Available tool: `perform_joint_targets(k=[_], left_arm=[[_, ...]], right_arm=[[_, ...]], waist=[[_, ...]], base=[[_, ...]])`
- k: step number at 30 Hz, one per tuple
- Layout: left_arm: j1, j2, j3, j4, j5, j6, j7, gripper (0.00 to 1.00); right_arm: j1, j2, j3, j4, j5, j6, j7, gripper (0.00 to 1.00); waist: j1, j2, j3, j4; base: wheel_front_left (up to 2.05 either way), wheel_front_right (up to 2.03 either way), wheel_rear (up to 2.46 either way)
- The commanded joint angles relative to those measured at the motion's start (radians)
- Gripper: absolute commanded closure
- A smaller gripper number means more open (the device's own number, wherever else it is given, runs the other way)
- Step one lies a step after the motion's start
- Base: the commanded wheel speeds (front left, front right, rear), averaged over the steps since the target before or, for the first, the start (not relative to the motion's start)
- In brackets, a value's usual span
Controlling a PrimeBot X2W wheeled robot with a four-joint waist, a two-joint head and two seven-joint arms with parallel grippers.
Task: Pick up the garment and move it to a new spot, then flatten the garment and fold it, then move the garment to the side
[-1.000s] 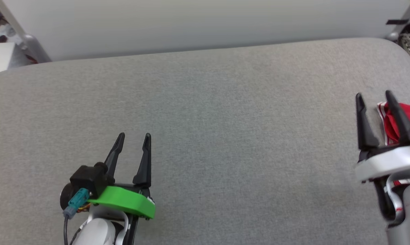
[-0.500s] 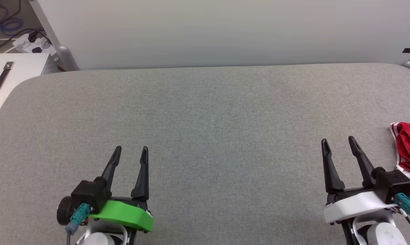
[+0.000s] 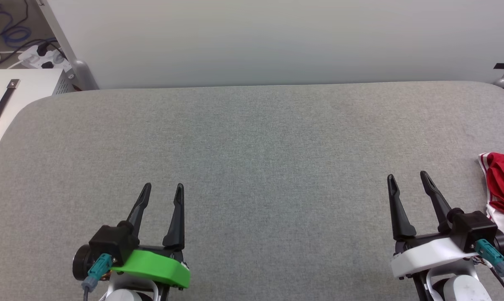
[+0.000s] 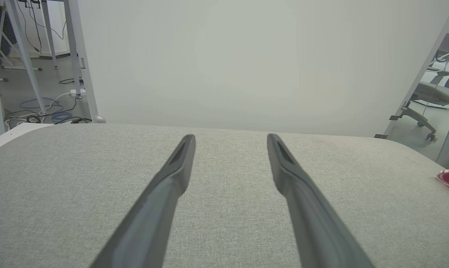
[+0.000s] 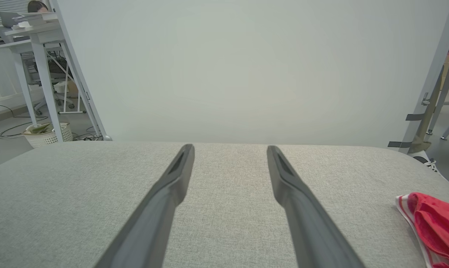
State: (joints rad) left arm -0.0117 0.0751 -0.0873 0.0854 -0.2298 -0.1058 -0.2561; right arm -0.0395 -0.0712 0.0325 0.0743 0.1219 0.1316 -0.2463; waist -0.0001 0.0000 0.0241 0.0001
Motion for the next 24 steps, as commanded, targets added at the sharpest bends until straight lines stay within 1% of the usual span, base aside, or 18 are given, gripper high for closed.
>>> perform_joint_targets(k=[1,12,13,24], left_arm=[[0.014,-0.006,0.005,0.002,0.008,-0.007,-0.006,0.0],[0.014,-0.017,0.019,0.006,0.012,-0.019,-0.006,0.0],[0.001,-0.013,0.016,0.003,0.008,-0.015,0.0,1.0],[0.001,-0.013,0.02,-0.002,0.019,-0.008,0.015,1.0]], right_arm=[[-0.002,0.001,0.002,0.003,-0.007,-0.001,-0.009,0.0],[-0.004,0.003,0.019,0.008,0.003,-0.001,-0.011,0.0],[-0.001,0.0,0.017,0.006,-0.002,0.0,-0.005,1.0],[0.001,0.001,0.014,0.001,-0.009,0.0,0.009,1.0]], waist=[[0.0001,0.0,-0.001,0.0],[0.0001,0.0,0.003,-0.003],[0.0001,0.0,0.003,-0.003],[0.0001,0.0,0.003,-0.003]], base=[[0.0,0.0,0.0],[0.0,0.0,0.0],[0.0,0.0,0.0],[0.0,0.0,0.0]])
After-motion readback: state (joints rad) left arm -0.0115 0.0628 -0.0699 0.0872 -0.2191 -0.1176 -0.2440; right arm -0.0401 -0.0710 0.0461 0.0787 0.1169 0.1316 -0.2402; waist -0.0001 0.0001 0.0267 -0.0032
